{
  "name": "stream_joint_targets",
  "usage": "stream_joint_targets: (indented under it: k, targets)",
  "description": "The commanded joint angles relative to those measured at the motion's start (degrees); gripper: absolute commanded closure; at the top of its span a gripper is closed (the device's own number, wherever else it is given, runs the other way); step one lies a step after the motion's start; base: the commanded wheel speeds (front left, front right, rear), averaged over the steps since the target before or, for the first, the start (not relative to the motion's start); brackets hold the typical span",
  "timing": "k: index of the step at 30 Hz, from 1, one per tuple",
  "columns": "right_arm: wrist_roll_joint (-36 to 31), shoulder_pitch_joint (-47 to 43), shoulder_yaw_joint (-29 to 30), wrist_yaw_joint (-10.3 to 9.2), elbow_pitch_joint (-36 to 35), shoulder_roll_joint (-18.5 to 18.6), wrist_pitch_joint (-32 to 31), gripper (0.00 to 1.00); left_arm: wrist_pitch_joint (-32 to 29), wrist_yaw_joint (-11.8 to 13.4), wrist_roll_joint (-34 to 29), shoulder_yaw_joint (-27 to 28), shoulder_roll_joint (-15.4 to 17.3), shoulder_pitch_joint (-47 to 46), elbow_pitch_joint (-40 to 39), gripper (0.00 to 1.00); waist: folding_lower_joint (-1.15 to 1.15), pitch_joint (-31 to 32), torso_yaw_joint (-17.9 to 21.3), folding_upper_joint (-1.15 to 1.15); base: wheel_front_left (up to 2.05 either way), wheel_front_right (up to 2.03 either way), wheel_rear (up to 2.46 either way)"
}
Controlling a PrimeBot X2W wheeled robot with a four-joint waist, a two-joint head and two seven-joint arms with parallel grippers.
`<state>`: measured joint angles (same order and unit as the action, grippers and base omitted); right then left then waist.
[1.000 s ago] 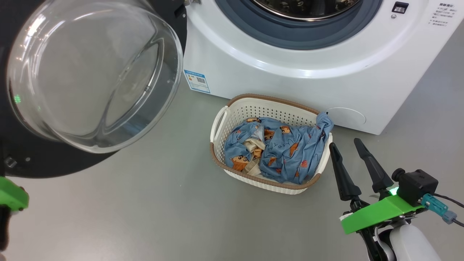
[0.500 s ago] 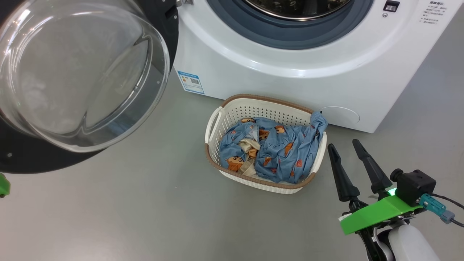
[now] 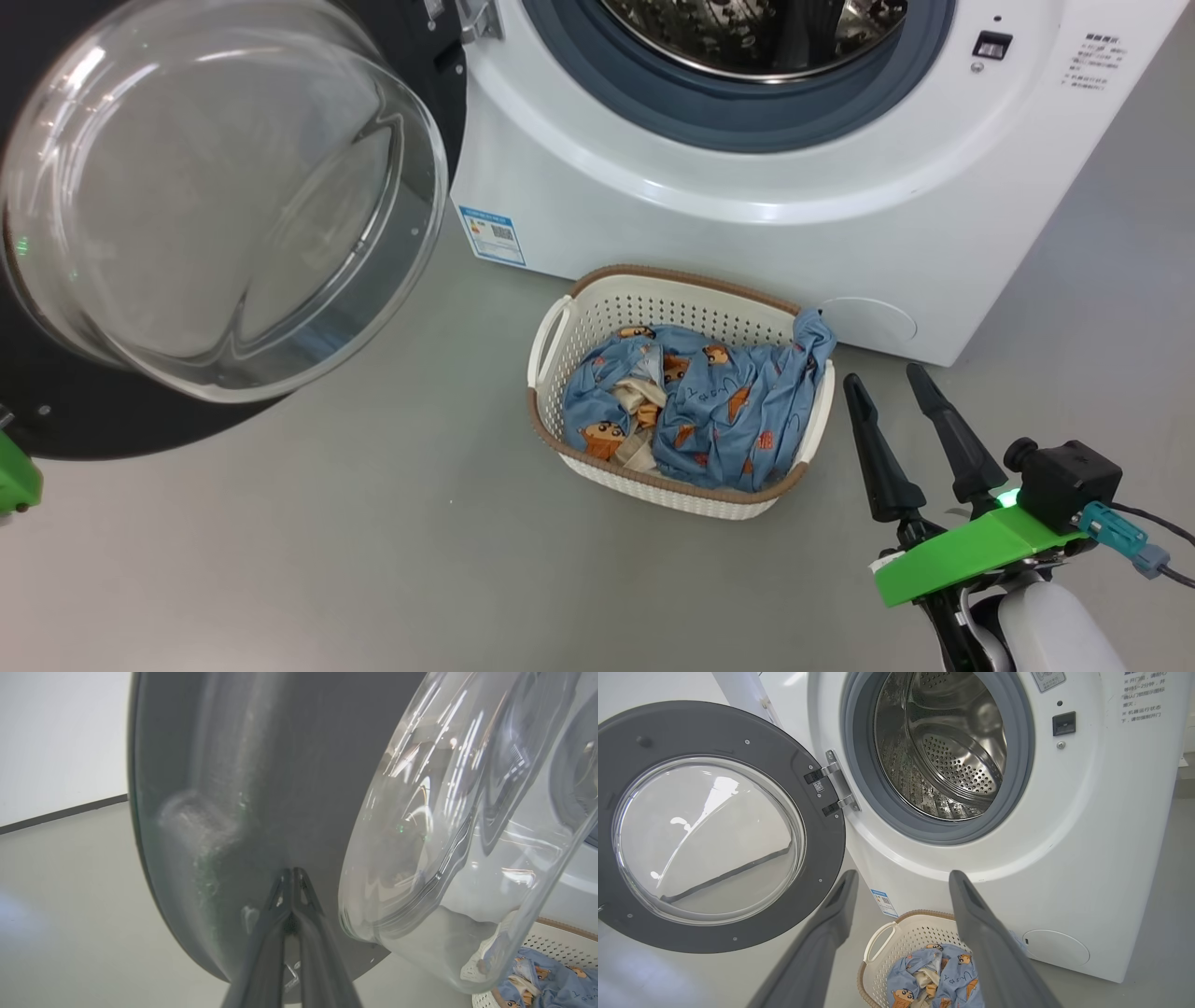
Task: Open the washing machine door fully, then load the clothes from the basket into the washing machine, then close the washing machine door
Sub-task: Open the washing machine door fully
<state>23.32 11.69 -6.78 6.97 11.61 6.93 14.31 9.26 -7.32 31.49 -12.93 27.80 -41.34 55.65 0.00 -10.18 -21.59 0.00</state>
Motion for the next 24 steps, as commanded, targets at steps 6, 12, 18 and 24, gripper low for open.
stream_joint_targets:
  k: [6,12,18,24]
  targets:
    - [0.47,-0.33,-1.67,0.52,-1.28,-0.57,0.69,0.0,2.06,-0.16,3.25,-0.11,4.59,0.93,-2.88,1.0,0.0,1.78,-0.24,0.0,0.0,0.0,0.0]
    - [0.48,-0.96,-1.54,0.52,-1.42,-0.58,0.69,0.0,3.56,-0.16,5.78,-1.62,5.24,4.18,-5.41,1.0,0.0,2.66,-0.59,0.0,0.0,0.0,0.0]
    - [0.55,-1.34,-1.58,0.52,-1.54,-0.64,0.69,0.0,4.93,-0.16,6.43,-1.64,5.16,7.01,-8.57,0.29,0.0,3.17,-0.71,0.0,0.0,0.0,0.0]
    - [0.43,-1.12,-1.57,0.52,-1.81,-0.62,0.69,0.0,5.44,0.05,7.13,-0.58,4.93,10.18,-13.08,0.0,0.0,2.7,-0.36,0.0,0.0,0.0,0.0]
